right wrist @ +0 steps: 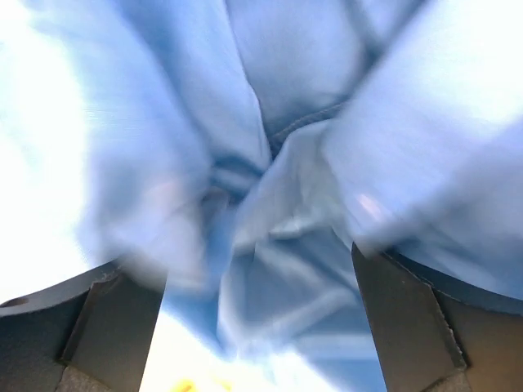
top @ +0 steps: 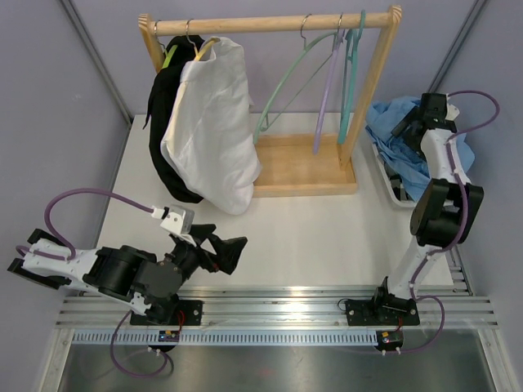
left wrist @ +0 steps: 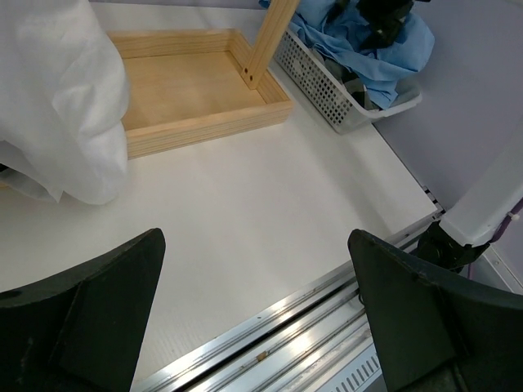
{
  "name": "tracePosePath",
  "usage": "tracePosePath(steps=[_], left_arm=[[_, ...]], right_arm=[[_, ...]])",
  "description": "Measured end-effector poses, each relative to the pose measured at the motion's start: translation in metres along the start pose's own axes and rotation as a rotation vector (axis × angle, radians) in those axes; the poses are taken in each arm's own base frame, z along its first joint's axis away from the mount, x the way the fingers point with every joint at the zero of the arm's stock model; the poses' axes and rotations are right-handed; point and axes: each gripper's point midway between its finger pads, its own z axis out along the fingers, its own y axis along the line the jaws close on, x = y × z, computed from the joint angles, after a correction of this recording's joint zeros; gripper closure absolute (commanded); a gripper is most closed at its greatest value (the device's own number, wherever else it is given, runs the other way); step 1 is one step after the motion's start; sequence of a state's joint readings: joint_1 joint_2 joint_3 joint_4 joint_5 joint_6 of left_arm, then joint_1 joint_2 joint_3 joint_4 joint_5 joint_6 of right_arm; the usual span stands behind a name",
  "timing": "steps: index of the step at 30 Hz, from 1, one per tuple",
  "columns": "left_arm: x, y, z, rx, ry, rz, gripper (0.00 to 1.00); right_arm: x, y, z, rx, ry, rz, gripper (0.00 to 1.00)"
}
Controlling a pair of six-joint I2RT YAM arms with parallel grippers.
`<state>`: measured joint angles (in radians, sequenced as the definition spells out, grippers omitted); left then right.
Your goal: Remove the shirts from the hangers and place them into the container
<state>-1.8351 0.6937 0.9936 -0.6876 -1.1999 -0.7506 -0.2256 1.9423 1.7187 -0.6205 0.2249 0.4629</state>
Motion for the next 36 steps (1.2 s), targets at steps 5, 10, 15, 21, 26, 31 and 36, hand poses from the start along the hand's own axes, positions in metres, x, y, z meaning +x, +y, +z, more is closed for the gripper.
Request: tracePosePath(steps=[5,10,15,21,26,31,36], left_arm=[[-0.003,0.001,-0.001,0.003,-0.004,0.008,0.01],[-0.011,0.007,-0.004,0.005,-0.019,-0.001,0.01],[-0.017,0.01,-0.004,0.002,-0.036,0.007,0.01],[-0.021,0.009,-0.004,0.004,-0.047,0.024,0.01],[-0.022,0.009,-0.004,0.005,-0.051,0.042,0.01],[-0.03,0.005,-0.005,0.011,-0.058,0.038,0.01],[-0.04,0.001,-0.006,0.017,-0.067,0.022,0.01]], right_arm=[[-0.038,-0.003,-0.092,-0.091,-0.161,0.026,0.0],[-0.067,0.003,-0.185,-0.219,-0.326,0.05,0.01],[-0.029,0.021,-0.274,-0.411,-0.376,-0.023,0.01],[0.015,0.008,-0.384,-0.718,-0.428,-0.075,0.0],[0.04,-0.006,-0.46,-0.965,-0.476,-0.104,0.0],[0.077,0.011,-0.483,-1.194,-0.349,-0.176,0.01],[0.102,0.018,-0.473,-1.245,-0.229,-0.211,0.0]])
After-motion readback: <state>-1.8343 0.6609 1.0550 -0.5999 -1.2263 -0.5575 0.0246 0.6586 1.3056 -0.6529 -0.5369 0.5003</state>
